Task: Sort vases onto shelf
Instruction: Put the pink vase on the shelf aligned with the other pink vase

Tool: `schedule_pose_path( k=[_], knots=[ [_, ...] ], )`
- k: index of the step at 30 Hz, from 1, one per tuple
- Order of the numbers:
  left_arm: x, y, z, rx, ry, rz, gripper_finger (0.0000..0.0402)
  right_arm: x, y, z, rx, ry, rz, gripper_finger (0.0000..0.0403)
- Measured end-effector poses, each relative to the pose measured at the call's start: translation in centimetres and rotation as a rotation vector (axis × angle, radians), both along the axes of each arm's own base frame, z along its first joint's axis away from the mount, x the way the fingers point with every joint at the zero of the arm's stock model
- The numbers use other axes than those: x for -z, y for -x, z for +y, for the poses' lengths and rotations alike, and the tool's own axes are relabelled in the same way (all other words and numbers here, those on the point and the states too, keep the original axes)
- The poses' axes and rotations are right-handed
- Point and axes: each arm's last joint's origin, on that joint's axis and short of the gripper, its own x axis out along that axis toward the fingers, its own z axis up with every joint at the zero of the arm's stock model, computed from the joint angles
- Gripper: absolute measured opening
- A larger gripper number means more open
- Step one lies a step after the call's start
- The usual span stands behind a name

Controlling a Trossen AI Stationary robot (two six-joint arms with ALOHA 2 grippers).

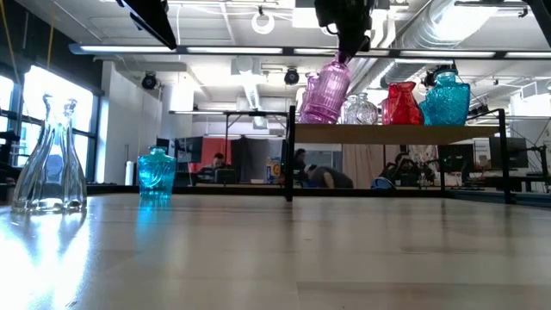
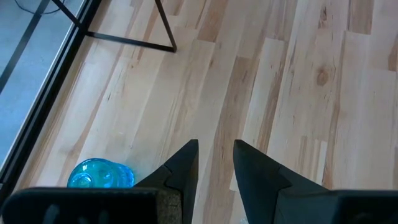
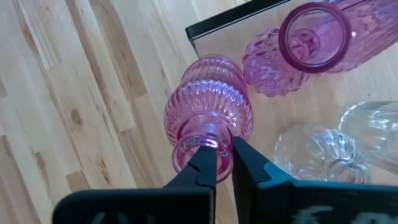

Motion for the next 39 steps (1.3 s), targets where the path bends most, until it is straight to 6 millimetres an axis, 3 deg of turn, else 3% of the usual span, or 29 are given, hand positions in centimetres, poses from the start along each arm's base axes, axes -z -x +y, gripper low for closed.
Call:
schedule_pose_path(
  k=[39],
  knots=[
    [0.0,0.0,0.0,0.0,0.0,0.0,0.009,-0.8,0.4,-0.4,0.066,-0.023,-0.007,0.0001]
  ],
)
